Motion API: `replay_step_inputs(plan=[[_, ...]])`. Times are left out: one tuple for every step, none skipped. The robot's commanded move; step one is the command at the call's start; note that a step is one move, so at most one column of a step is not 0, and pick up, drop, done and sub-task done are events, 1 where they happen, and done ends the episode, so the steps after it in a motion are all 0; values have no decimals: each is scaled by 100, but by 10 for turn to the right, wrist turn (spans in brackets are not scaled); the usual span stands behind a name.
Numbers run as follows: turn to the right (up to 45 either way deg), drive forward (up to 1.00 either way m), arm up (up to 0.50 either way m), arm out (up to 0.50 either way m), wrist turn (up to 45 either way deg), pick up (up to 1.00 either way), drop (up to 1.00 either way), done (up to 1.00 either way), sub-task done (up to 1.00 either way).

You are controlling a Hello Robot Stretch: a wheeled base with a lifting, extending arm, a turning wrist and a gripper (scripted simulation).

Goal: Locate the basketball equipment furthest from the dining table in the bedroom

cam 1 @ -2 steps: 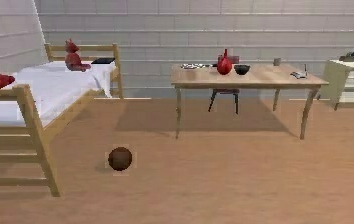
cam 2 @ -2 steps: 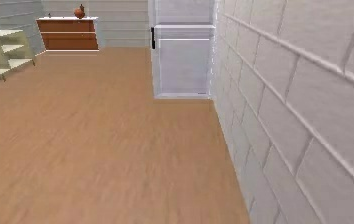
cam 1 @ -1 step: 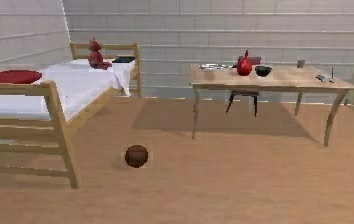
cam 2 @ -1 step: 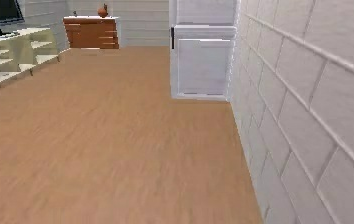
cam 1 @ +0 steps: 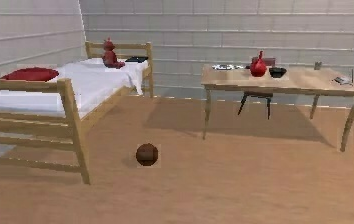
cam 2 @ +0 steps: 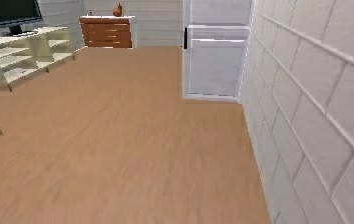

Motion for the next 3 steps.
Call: replay_step_inputs(plan=[[0,95,0,0,0,0,0,0,0],[-180,0,0,0,0,0,0,0,0],[330,0,0,0,0,0,0,0,0]])
